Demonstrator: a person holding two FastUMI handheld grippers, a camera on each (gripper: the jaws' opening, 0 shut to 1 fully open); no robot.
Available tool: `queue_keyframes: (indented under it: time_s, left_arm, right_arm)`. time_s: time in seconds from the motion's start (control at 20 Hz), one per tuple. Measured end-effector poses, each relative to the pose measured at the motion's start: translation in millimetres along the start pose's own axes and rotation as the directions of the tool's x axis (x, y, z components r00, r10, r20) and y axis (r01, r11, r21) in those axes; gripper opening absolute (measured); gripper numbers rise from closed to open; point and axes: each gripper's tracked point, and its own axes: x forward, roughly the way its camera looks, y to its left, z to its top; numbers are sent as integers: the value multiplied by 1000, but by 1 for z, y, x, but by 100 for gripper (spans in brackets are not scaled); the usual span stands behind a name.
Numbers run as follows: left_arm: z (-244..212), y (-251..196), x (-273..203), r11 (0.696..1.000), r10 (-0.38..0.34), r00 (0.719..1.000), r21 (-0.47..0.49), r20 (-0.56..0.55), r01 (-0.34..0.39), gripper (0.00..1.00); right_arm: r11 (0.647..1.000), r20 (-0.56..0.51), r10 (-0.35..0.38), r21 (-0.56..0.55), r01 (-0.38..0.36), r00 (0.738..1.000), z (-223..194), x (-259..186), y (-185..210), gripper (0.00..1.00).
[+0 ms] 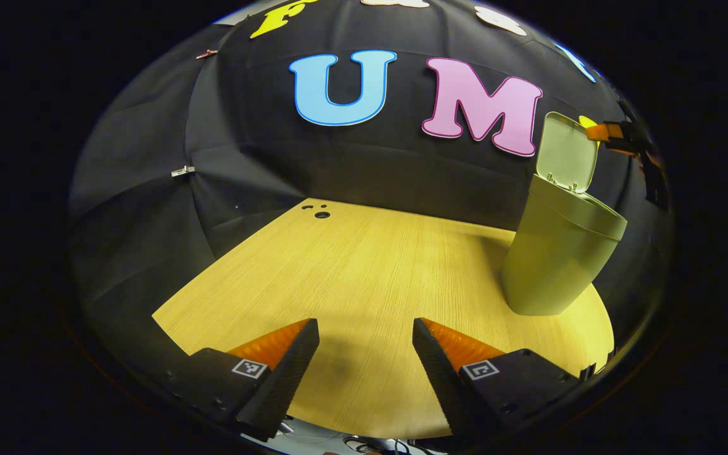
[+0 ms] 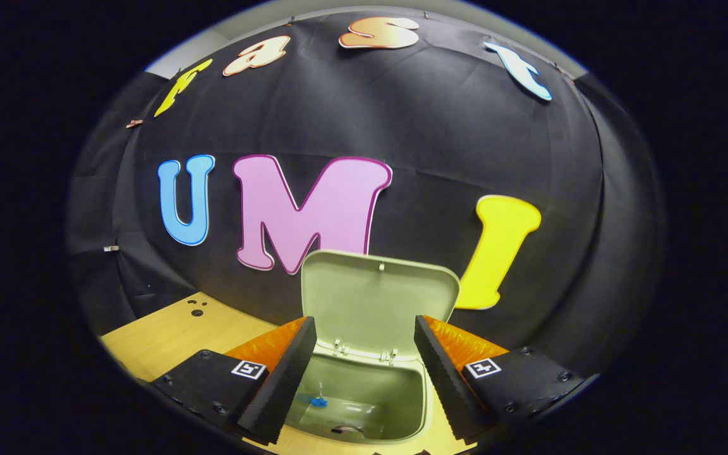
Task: Press the lid of the desktop garbage bin to open it, pick up the crumpled paper on the desktop and throw it into the bin, then pick up the pop can on the desktop and drop it into the bin, and finally close the garbage bin lid.
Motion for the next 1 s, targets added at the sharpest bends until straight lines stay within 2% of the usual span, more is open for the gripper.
queue_keyframes:
  time_s: [0.25,0.4,0.75,1.0]
  left_arm:
    - [-3,5,-2,1000,13,1000,-10,-1,-13,96]
    - [-6,13,-5,999,36,999,-25,-1,-36,96]
    - [-26,28,-18,992,96,995,-82,-28,-98,96]
    - [-29,41,-22,985,141,989,-100,-41,-144,96]
  right_arm:
    - [1000,87,-10,10,9,996,59,17,-9,98]
    - [999,79,-17,37,14,997,70,32,-17,97]
    - [998,22,-35,55,34,999,60,78,-29,97]
    - [997,-39,-15,73,18,999,35,105,-28,98]
